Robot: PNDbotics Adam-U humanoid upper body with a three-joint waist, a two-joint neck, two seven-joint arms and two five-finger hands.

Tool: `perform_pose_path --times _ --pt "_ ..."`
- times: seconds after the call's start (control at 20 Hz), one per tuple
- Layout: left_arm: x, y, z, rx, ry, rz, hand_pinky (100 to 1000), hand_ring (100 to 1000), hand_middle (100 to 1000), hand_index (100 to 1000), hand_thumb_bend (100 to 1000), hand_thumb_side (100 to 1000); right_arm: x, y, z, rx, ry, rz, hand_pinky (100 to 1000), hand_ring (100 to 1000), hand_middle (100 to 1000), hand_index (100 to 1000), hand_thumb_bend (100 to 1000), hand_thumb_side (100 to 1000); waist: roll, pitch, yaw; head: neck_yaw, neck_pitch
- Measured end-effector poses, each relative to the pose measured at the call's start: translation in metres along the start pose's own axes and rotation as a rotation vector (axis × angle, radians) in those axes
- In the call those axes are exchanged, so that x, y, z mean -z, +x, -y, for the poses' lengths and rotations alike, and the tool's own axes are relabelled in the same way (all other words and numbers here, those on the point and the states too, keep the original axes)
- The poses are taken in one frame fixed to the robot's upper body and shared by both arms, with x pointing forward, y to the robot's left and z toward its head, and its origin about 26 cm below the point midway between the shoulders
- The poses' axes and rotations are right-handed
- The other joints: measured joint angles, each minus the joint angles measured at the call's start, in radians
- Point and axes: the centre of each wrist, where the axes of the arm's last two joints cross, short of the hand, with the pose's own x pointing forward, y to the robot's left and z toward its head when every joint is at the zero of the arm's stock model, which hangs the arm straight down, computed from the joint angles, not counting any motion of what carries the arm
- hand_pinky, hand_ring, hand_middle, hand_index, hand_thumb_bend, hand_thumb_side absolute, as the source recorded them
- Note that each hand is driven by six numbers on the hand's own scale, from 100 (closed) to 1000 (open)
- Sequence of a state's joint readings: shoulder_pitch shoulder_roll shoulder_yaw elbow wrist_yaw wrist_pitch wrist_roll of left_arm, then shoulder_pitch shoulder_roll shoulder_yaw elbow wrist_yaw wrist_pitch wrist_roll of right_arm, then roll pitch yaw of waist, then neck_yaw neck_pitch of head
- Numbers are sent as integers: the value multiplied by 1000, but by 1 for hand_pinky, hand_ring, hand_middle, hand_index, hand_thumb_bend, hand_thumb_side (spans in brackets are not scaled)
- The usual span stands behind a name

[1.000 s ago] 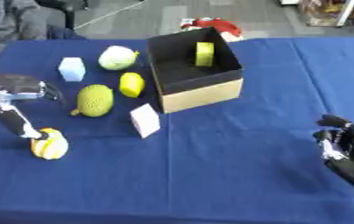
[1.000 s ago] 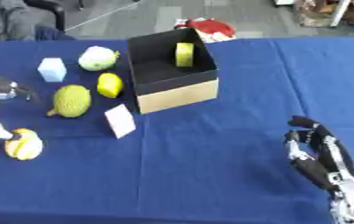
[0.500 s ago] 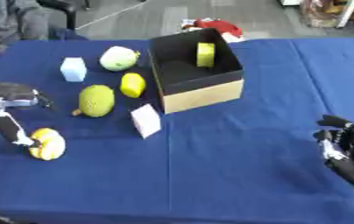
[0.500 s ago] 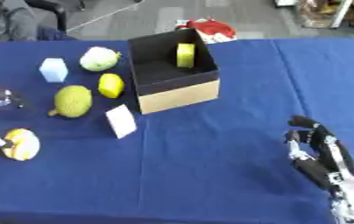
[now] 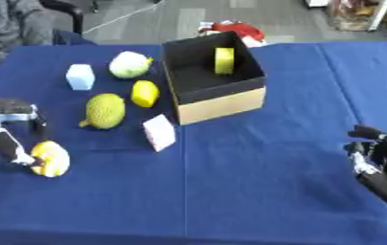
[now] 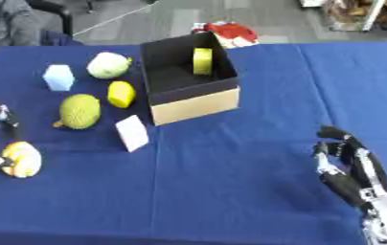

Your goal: Pick up objects on the table and place them in the box.

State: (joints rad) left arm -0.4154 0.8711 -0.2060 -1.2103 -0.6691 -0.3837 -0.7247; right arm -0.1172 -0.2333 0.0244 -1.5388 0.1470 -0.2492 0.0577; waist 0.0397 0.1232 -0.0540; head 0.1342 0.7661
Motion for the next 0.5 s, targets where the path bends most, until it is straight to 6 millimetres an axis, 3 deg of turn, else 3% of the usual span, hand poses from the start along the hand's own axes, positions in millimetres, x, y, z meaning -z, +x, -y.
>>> perform_pose_path --times 0.2,0.25,0.35,0.5 --pt "-2 0 -1 -20 5 1 760 525 399 475 392 330 -1 -1 0 0 -1 -2 745 659 735 835 100 293 0 0 0 -1 0" --pt "-3 0 -2 -25 11 5 757 519 392 466 346 370 -1 -1 0 0 -1 -2 745 659 735 835 100 290 0 0 0 -1 0" --pt "-5 1 -5 -38 30 19 755 516 386 462 362 324 -1 -1 0 0 -2 -2 745 659 735 835 100 294 0 0 0 -2 0" --pt "-9 4 -13 -52 70 44 752 510 378 456 299 309 -1 -1 0 0 -2 -3 745 659 735 835 100 293 0 0 0 -5 0"
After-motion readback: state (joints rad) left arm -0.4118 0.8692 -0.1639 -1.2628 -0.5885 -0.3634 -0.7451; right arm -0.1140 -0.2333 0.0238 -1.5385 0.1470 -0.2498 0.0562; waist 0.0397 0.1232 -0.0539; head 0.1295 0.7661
